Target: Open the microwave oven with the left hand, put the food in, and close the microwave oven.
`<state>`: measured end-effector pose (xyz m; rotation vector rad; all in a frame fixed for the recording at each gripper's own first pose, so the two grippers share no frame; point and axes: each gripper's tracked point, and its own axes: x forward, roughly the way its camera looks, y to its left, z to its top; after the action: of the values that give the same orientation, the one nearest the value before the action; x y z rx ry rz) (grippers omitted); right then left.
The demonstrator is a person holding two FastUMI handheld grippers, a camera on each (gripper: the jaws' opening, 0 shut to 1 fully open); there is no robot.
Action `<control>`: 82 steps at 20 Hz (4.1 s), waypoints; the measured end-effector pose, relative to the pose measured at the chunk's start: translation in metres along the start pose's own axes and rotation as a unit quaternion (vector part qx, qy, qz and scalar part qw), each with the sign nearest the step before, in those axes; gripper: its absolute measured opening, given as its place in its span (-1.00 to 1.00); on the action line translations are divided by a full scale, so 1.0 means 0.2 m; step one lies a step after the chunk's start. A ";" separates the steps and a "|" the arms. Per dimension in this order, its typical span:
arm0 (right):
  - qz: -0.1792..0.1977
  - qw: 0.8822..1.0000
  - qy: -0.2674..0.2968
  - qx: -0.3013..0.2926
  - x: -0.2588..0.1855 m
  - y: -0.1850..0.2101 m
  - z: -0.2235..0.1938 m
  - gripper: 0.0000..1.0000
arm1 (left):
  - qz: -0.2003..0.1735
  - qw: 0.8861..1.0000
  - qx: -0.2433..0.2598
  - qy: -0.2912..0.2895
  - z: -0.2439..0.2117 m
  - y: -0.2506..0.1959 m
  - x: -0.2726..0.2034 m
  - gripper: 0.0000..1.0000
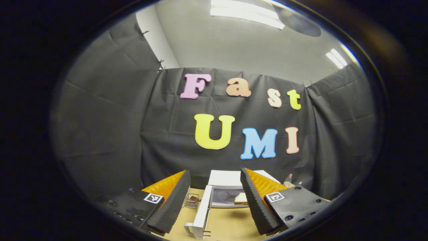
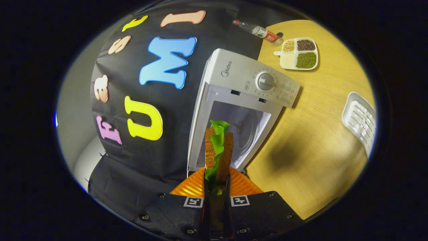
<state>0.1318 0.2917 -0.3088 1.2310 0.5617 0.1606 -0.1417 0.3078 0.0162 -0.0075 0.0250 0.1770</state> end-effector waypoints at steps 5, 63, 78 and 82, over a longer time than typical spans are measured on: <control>-0.018 0.998 -0.048 0.045 0.30 -0.03 0.04 -0.69 | 0.036 0.999 0.005 0.011 -0.02 0.13 0.02 0.92; -0.063 0.848 -0.209 -0.483 -0.86 0.61 0.43 0.89 | -0.079 0.996 -0.014 0.043 -0.37 -0.22 0.43 0.94; -0.147 0.763 -0.293 -0.557 -1.45 0.64 0.67 0.88 | -0.063 0.991 0.048 0.108 -0.62 -0.13 0.28 -0.87; -0.151 0.757 -0.289 -0.566 -1.44 0.63 0.67 0.87 | -0.019 0.987 0.065 0.146 -0.78 0.22 0.25 -0.84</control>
<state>-0.0251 0.1028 -0.0709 -0.0529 0.0310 -0.1575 -0.1040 0.3577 -0.1420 0.0955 0.3287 0.1349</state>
